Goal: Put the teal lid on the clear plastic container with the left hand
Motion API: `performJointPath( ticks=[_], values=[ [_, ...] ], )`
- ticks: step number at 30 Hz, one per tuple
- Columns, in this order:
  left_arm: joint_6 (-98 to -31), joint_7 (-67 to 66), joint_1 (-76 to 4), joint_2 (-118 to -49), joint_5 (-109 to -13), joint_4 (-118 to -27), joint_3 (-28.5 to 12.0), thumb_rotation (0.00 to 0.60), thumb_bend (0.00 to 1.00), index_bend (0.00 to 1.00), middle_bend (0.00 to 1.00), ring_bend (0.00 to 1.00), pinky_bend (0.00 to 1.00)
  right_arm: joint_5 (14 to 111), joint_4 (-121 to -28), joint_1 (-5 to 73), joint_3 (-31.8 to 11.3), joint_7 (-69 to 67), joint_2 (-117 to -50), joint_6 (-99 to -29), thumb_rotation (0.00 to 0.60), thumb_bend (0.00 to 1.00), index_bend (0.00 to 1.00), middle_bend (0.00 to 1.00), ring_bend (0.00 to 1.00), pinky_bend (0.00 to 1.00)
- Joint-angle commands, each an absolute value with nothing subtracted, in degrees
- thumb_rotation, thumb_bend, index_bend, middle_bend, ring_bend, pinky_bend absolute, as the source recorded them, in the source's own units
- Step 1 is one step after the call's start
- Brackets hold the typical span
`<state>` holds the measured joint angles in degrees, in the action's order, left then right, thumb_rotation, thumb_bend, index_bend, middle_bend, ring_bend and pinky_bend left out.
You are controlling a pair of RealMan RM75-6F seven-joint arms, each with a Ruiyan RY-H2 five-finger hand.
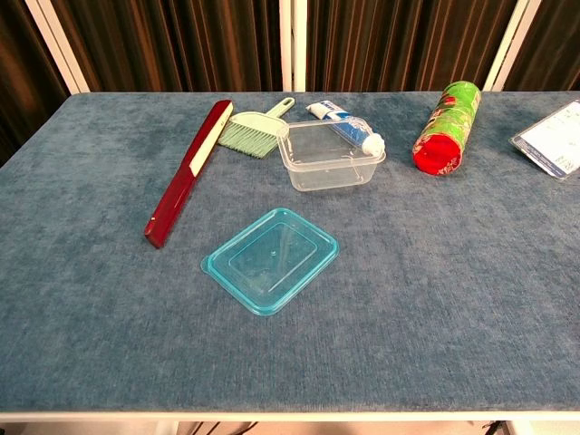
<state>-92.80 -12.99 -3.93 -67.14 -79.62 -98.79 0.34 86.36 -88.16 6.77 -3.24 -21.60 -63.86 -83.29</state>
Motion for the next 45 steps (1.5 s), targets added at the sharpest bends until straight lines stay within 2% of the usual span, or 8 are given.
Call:
performJointPath(
  ticks=[1,7,10,14,20,24,31,45],
  values=[
    [-91.84,-12.79,-4.04,-66.55,-80.47,-98.55,0.45,0.6,0.03,0.15,0.08,0.0,0.01,86.87,-87.97,6.68,-3.3,-20.88,-64.06,-83.8,0.6,0.11,0.02,0.11,0.0,0.0],
    [-91.75,-12.84,-3.48,-66.14,-81.13,-99.19,0.13,0.6,0.03,0.15,0.08,0.0,0.01,87.29,-87.8,6.72,-3.29,-21.07,-63.85,-83.67,0.6,0.11,0.02,0.11,0.0,0.0],
    [-90.43,-12.96,-3.72,-65.96,-80.93,-99.65,0.06,0.6,0.03,0.15,0.08,0.0,0.01,87.48,-88.23,8.4,-3.59,-20.4,-63.41,-81.22,0.6,0.1,0.02,0.15,0.0,0.0],
    [-89.21,-12.74,-4.27,-65.88,-81.61,-99.7,-0.18,0.6,0.03,0.15,0.08,0.0,0.01,86.84,-90.8,14.42,-5.48,-17.42,-62.07,-72.97,0.6,0.1,0.0,0.21,0.0,0.0],
    [-88.51,-11.89,-4.51,-66.02,-82.08,-99.1,-0.79,0.6,0.03,0.15,0.08,0.0,0.01,85.38,-93.41,27.53,-10.05,-16.13,-63.0,-57.25,0.6,0.21,0.0,0.25,0.0,0.0],
    [-87.98,-11.49,-4.64,-65.86,-82.47,-98.77,-0.97,0.6,0.03,0.15,0.08,0.0,0.01,81.37,-91.04,36.31,-12.83,-16.14,-66.65,-46.13,0.6,0.19,0.0,0.27,0.0,0.0],
    [-87.0,-10.1,-4.75,-65.96,-82.1,-97.9,-1.47,0.6,0.03,0.15,0.08,0.0,0.01,74.97,-83.85,45.95,-13.63,-11.56,-74.76,-34.55,0.6,0.16,0.0,0.27,0.0,0.0],
    [-85.26,-7.77,-5.18,-66.53,-82.24,-95.58,-1.91,0.6,0.03,0.15,0.08,0.0,0.01,68.16,-73.27,53.09,-12.88,-7.38,-85.4,-29.44,0.6,0.16,0.0,0.26,0.0,0.0]
  ],
)
